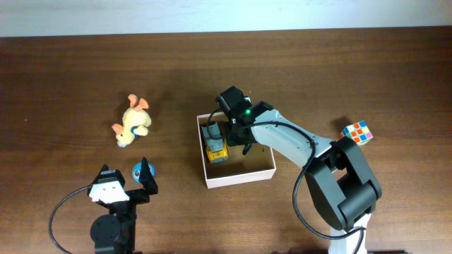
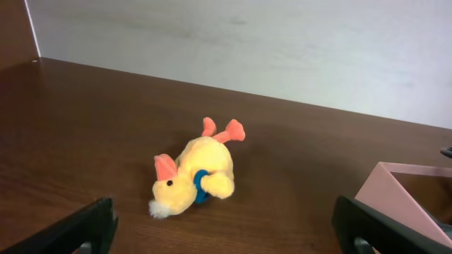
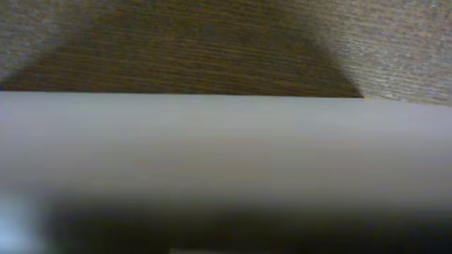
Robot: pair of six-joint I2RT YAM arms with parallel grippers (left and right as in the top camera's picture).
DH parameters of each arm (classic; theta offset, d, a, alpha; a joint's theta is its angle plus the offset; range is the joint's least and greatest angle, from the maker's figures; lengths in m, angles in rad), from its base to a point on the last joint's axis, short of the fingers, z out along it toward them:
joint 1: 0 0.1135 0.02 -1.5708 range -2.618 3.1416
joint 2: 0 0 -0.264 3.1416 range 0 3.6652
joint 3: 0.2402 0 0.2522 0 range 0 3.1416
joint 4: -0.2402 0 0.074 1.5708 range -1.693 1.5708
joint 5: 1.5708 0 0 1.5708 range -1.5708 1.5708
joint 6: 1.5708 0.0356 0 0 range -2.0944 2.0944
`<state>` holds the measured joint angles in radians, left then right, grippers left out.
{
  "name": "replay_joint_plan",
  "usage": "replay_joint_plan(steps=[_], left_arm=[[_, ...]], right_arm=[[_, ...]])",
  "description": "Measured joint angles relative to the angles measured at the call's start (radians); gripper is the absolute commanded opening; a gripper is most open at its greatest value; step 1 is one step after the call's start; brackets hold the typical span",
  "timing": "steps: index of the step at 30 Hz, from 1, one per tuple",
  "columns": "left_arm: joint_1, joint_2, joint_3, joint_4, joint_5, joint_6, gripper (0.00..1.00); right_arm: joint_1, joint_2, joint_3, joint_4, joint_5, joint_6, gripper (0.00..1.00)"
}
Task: Pack container
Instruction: 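Open the right gripper to release the truck in the box, then raise the right gripper and move it to the Rubik's cube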
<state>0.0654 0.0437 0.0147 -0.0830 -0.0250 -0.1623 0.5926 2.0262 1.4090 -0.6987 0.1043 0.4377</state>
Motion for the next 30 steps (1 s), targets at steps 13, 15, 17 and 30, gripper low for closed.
replay_joint_plan(steps=[13, 15, 17, 30], left_arm=[[0.000, 0.000, 0.000, 0.000, 0.000, 0.000, 0.99], [0.000, 0.000, 0.000, 0.000, 0.000, 0.000, 0.99], [0.000, 0.000, 0.000, 0.000, 0.000, 0.000, 0.99], [0.000, 0.000, 0.000, 0.000, 0.000, 0.000, 0.99]], right_arm=[[0.000, -0.068, 0.100, -0.144, -0.004, -0.108, 0.55], [0.000, -0.092, 0.129, -0.172, -0.008, -0.122, 0.56], [0.000, -0.116, 0.156, -0.202, -0.009, -0.132, 0.58], [-0.268, -0.298, 0.255, -0.427, 0.042, -0.220, 0.74]])
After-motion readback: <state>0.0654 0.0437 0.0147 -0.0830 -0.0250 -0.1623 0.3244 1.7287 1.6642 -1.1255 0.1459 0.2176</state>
